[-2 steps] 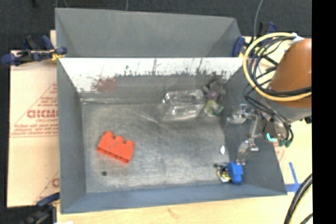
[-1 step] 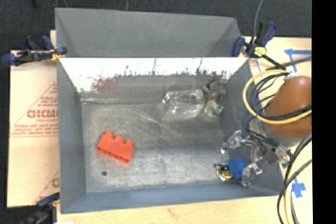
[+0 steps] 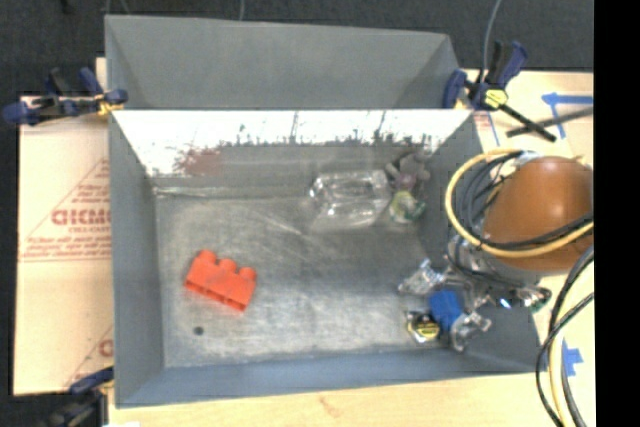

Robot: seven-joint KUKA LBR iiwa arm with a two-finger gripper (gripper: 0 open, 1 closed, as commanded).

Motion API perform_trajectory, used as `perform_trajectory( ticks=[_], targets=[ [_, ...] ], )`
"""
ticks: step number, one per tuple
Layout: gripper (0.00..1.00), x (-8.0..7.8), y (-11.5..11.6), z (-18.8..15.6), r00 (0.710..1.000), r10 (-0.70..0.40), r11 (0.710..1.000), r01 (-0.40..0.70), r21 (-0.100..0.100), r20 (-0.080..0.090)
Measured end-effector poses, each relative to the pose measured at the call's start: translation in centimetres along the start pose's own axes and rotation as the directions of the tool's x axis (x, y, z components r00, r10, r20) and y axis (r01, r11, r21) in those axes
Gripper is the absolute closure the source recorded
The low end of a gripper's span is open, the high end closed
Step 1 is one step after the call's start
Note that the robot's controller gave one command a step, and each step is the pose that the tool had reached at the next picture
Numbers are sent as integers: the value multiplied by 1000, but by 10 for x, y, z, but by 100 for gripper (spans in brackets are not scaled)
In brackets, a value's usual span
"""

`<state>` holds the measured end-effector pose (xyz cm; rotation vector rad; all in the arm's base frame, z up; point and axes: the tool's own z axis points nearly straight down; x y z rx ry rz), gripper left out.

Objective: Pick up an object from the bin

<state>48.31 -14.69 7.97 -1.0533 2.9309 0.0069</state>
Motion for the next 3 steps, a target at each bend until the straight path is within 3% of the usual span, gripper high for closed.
perform_trajectory(
  ticks=[1, 2, 3],
  targets=[
    [100, 7, -1, 3, 1000, -1, 1000, 1, -1, -12],
    [100, -15, -10, -165, 885, -466, 885, 466, -9, -20],
    [0, -14, -8, -163, 886, -463, 886, 463, -17, -19]
  ],
)
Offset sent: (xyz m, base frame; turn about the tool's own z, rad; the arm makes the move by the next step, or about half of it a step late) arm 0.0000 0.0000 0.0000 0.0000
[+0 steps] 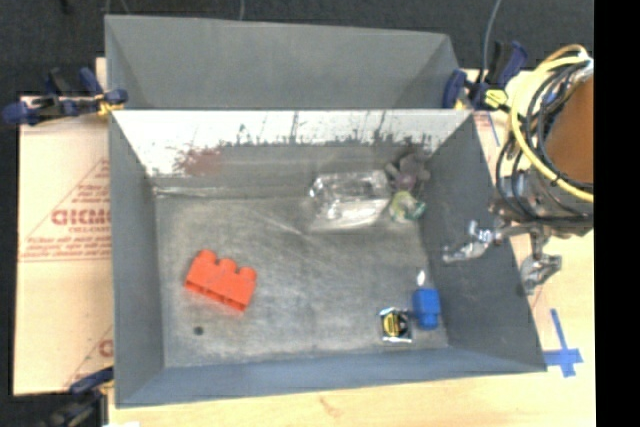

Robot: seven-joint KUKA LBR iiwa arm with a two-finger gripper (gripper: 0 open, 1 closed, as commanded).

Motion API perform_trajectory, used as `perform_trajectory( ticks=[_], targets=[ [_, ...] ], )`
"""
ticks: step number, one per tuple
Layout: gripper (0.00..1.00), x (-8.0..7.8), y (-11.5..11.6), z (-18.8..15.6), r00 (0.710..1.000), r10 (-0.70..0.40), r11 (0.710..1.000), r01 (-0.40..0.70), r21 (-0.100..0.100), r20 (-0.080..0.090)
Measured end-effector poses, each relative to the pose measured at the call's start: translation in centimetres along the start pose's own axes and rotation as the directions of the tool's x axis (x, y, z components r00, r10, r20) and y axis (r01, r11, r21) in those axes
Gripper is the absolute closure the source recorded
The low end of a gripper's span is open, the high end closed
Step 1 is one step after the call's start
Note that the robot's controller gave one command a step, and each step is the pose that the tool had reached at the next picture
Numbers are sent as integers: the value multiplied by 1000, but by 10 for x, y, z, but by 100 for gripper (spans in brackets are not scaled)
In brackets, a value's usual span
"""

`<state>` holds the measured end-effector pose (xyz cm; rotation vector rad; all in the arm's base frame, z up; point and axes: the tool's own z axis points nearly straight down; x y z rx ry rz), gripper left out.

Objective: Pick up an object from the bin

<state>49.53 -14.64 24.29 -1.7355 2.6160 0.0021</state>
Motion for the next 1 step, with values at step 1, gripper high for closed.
perform_trajectory(
  ticks=[1],
  targets=[
    [0, 11, 13, 112, 996, -84, 996, 84, -2, 19]
  ],
)
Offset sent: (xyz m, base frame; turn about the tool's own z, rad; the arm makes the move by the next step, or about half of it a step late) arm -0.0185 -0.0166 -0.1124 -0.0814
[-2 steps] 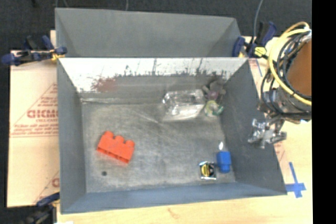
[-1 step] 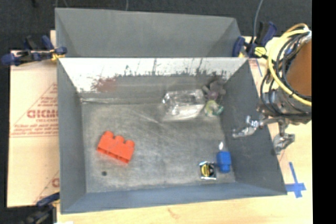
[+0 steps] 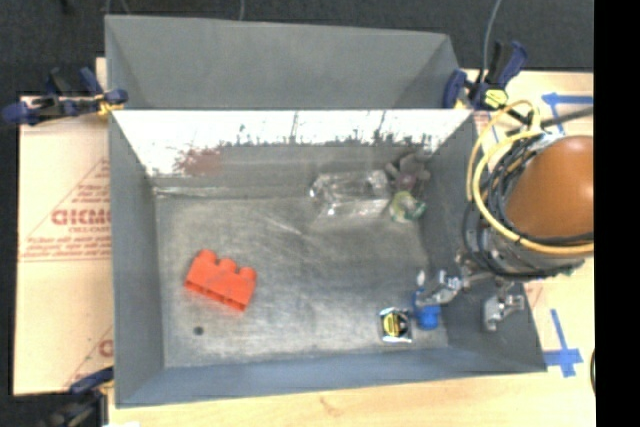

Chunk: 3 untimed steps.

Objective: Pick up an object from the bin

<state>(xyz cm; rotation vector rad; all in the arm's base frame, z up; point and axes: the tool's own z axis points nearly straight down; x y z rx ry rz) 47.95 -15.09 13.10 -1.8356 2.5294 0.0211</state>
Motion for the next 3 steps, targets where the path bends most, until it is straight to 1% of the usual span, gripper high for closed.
perform_trajectory(
  ticks=[1, 2, 3],
  targets=[
    [0, -7, 2, 15, 991, -131, 991, 131, 2, 7],
    [0, -51, -4, 56, 758, -653, 758, 653, -9, 4],
    [100, -41, -12, 54, 763, -646, 763, 647, -2, -19]
  ],
)
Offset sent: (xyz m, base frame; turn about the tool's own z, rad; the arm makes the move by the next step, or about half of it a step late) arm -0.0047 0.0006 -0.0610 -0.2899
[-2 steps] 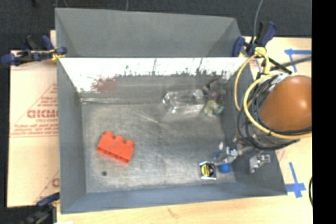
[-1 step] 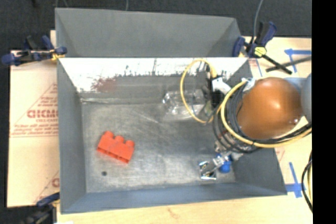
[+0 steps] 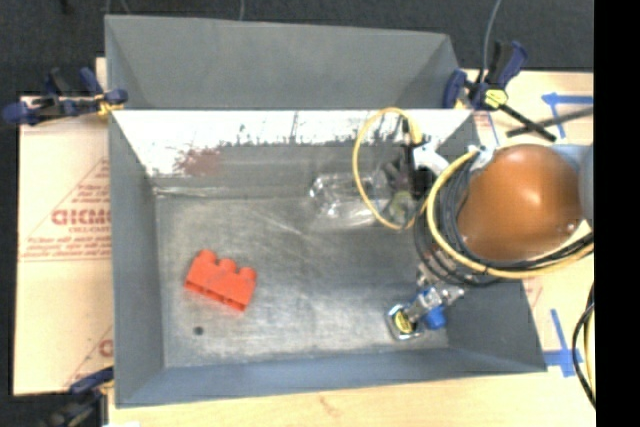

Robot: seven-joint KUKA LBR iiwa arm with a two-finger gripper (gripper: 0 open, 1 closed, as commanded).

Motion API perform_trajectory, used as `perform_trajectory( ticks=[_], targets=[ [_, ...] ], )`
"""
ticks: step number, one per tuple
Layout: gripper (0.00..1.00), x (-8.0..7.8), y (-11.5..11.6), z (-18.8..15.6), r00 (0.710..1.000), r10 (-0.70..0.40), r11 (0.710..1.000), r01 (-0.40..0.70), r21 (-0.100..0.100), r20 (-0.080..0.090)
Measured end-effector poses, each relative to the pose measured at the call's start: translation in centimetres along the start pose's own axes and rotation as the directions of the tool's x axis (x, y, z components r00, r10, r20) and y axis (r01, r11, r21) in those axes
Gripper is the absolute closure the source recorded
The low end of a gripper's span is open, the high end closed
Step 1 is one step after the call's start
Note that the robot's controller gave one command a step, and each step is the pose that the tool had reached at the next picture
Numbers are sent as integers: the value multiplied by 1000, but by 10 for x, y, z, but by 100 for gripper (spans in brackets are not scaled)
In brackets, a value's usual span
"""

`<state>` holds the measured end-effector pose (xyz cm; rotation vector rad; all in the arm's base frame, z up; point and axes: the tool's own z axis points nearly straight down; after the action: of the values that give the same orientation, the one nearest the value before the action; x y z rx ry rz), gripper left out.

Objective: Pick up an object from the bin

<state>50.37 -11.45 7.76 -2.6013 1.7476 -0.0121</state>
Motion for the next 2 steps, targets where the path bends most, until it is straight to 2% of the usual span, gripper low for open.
perform_trajectory(
  ticks=[1, 2],
  targets=[
    [100, 24, -67, 3, 973, -230, 973, 230, -13, 6],
    [100, 24, -68, 3, 974, -227, 974, 227, -12, 6]
  ],
)
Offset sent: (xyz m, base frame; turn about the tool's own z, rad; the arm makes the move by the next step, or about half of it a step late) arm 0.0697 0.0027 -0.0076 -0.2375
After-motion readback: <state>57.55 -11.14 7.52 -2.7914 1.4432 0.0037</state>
